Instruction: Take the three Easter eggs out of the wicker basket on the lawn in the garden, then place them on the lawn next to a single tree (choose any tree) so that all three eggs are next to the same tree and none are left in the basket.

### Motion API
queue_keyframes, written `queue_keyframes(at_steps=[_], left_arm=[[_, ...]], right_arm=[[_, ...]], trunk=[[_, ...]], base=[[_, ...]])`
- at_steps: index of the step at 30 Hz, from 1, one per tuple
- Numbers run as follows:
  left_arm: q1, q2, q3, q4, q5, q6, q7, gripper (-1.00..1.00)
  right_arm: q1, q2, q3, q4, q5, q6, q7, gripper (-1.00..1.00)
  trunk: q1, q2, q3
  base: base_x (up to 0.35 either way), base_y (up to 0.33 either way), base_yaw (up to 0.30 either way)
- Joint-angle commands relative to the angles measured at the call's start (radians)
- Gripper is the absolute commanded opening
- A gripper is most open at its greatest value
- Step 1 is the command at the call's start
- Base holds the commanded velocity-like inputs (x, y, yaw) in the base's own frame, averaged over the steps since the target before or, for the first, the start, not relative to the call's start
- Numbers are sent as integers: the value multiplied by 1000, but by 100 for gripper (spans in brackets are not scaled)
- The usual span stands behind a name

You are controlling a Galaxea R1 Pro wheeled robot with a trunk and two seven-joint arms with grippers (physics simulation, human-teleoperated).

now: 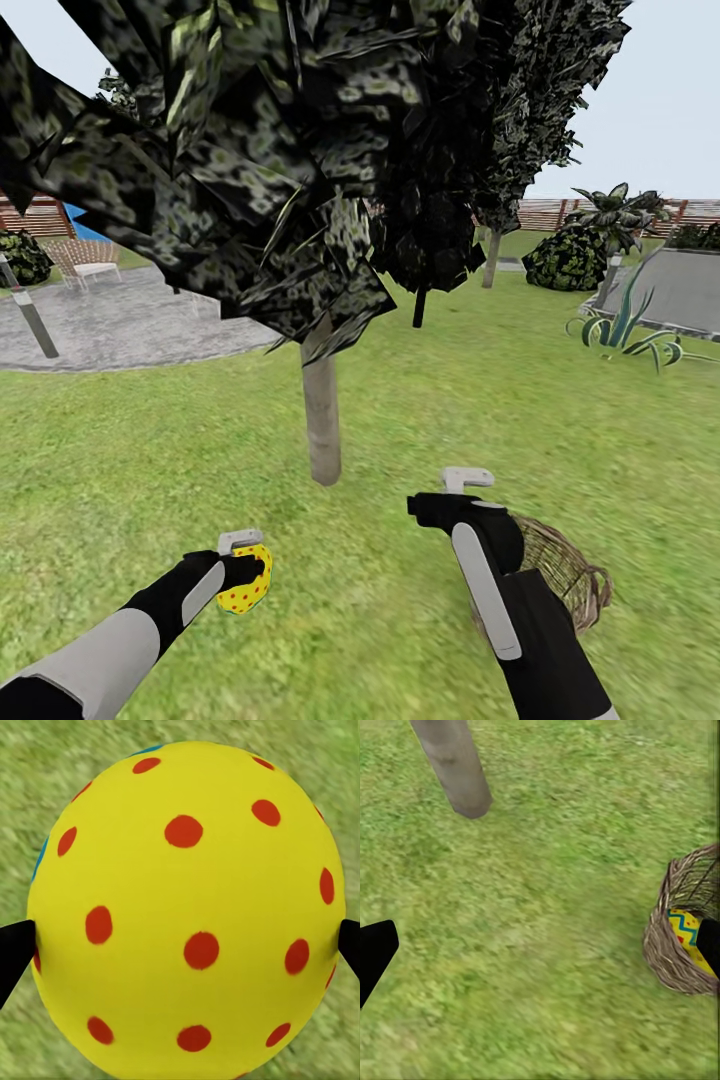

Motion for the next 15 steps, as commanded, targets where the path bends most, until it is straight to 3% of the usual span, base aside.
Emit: queue_keyframes(at_steps=[1, 11, 15], left_arm=[[-1, 1, -8, -3, 10, -2, 9, -100], [0, 1, -8, 8, 10, -108, 17, -100], [1, 2, -6, 10, 11, -117, 20, -100]], right_arm=[[0, -1, 0, -2, -10, 3, -11, 100], [0, -3, -2, -4, -7, 5, -12, 100], [0, -3, -2, -3, -5, 4, -13, 100]], trunk=[[4, -8, -4], [42, -78, -36], [58, -106, -48]], base=[[0, 0, 0], [0, 0, 0], [0, 0, 0]])
